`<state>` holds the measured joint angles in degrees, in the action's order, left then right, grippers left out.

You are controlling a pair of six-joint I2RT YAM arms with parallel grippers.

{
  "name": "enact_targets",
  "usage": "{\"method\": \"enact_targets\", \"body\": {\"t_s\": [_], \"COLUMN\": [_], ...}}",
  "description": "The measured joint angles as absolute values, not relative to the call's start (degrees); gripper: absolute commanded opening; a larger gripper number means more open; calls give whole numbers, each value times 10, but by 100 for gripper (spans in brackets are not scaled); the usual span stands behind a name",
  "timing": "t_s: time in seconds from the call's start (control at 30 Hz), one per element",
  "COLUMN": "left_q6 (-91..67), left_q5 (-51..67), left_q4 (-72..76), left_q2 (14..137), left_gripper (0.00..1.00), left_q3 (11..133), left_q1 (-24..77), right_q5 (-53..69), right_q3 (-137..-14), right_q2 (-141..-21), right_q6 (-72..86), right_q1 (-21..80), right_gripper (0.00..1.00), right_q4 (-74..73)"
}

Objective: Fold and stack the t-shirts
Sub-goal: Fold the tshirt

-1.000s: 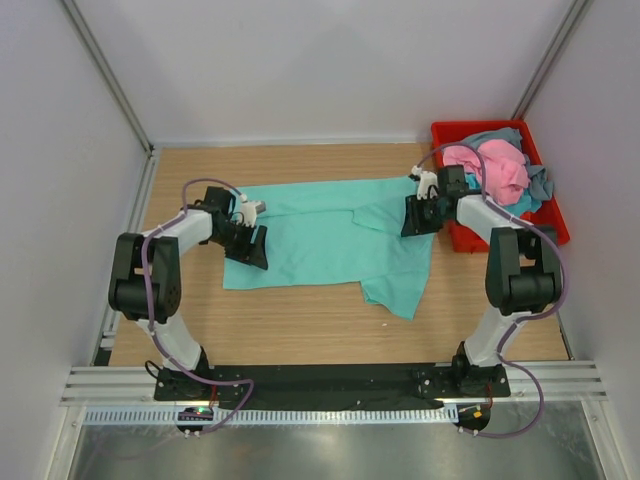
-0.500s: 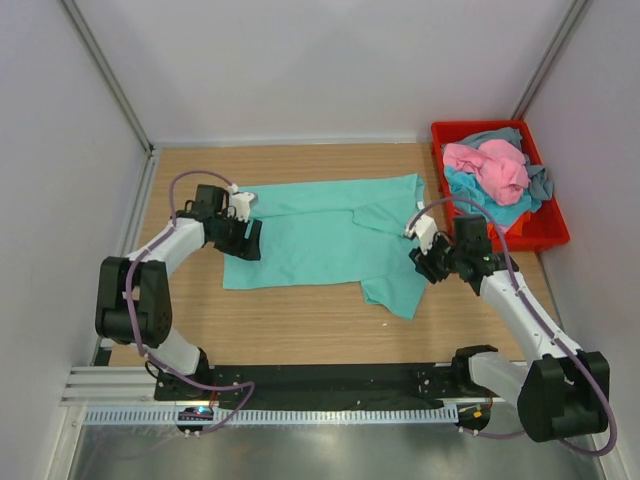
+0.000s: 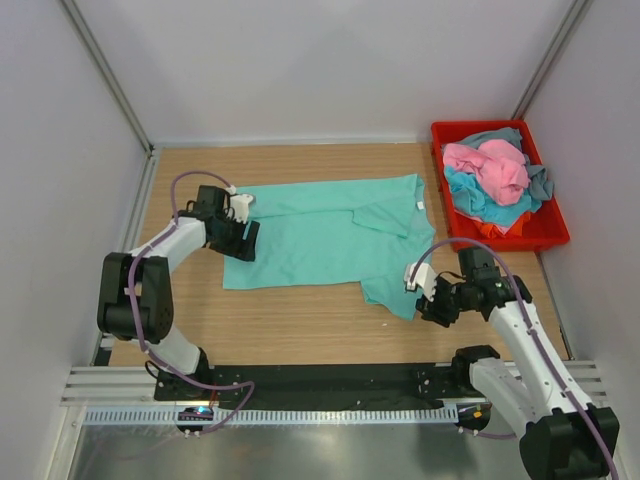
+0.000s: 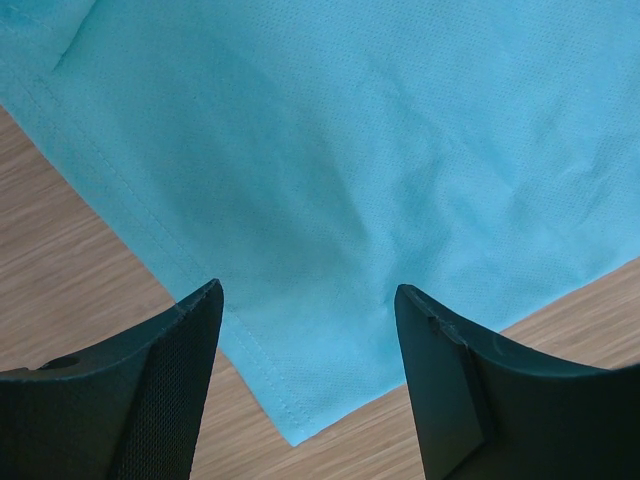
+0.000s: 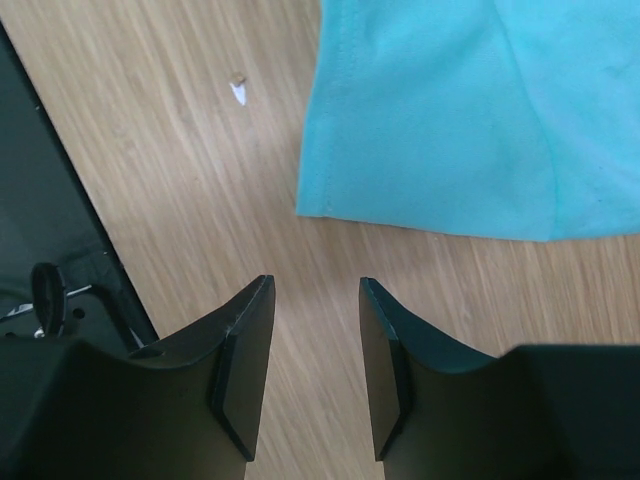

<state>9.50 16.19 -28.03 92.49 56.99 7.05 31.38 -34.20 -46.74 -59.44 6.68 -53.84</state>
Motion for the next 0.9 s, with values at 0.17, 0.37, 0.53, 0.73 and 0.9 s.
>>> {"method": "enact_targets", "body": {"t_s": [0.17, 0.37, 0.53, 0.73, 0.9], "left_q6": [95, 96, 96, 96, 97], "left_q5": [156, 154, 154, 154, 154], "left_q4": [-280, -279, -279, -278, -276], "left_q2": [925, 927, 929, 929, 932], "left_gripper": [70, 70, 70, 70, 70], "left_q3": [570, 570, 570, 570, 570], "left_q1": [70, 70, 70, 70, 70], "right_q5": [328, 327, 317, 298, 286], "right_q3": [-342, -320, -304, -290, -289], "right_q2": [-491, -527, -572, -604, -623], "right_q6": [-628, -630, -628, -622, -611], "right_q1": [67, 86, 109, 136, 151], "right_gripper": [47, 47, 47, 47, 47], "right_q4": [-561, -508, -459, -405, -375]}}
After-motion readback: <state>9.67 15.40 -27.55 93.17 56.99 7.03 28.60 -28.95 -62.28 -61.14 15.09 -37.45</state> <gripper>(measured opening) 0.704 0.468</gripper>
